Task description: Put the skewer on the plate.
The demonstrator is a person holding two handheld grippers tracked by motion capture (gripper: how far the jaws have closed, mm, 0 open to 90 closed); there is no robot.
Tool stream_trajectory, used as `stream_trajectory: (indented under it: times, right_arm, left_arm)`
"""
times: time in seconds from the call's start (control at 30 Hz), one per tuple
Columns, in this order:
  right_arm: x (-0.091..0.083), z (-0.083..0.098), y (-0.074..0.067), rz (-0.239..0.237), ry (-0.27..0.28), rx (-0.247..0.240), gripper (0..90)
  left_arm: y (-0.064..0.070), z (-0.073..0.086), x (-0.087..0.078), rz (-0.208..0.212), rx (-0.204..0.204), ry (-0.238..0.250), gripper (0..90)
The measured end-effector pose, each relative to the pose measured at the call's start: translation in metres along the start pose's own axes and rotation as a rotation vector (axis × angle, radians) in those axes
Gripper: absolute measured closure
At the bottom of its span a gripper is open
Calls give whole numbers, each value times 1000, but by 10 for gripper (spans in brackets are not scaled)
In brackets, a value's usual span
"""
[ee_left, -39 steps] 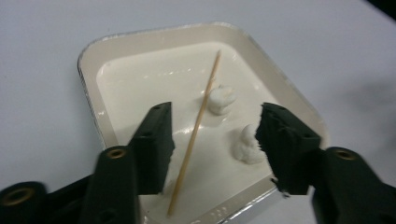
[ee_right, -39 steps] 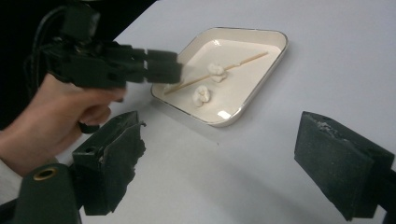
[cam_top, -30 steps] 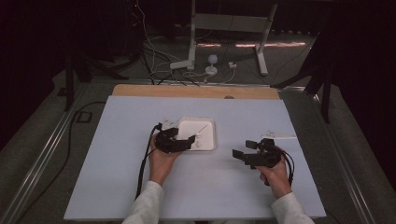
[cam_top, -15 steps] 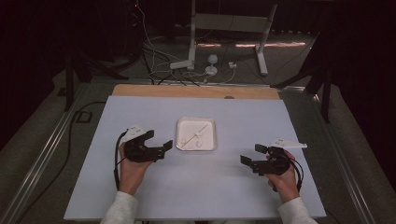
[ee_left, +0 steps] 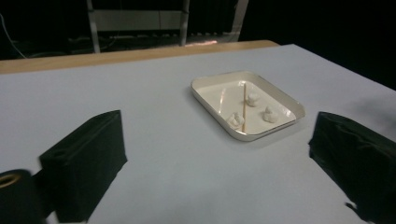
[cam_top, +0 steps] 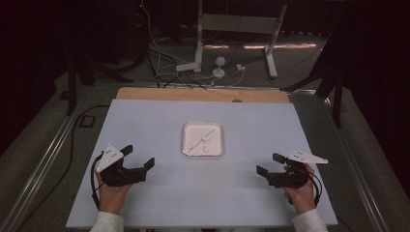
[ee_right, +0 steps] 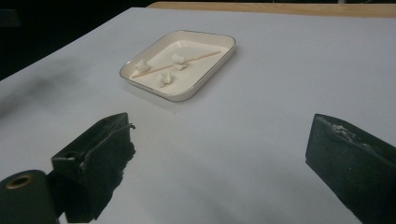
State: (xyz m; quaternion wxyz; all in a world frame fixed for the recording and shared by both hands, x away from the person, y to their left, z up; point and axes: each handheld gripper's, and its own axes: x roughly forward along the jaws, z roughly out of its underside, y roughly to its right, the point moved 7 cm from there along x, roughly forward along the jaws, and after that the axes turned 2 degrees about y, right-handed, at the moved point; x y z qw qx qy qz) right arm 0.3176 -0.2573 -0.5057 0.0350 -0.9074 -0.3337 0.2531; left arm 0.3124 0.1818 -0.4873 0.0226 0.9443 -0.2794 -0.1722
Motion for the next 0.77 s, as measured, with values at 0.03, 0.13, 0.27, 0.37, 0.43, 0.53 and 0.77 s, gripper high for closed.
stream_trajectory:
  times: [0.03, 0.13, 0.27, 0.37, 0.43, 0.53, 0.77]
  right_arm:
    - [-1, 0, 1, 4, 4, -5, 49]
    - [-4, 2, 2, 28, 10, -18, 36]
    - [-8, 6, 3, 45, 22, -27, 26]
    - [-10, 8, 5, 56, 30, -24, 23]
    - [-9, 9, 6, 61, 31, -25, 19]
    - [-8, 10, 6, 65, 21, -27, 10]
    - [-8, 10, 5, 77, 27, -35, 10]
  left_arm:
    - [-2, 1, -2, -9, 2, 2, 24]
    - [-8, 5, -8, -45, 9, -12, 13]
    - [-14, 10, -16, -65, 12, -12, 5]
    - [-16, 11, -20, -69, 22, -3, 4]
    - [-18, 11, -22, -65, 17, 5, 4]
    - [-19, 13, -23, -68, 15, 7, 4]
    - [-20, 13, -24, -72, 16, 15, 4]
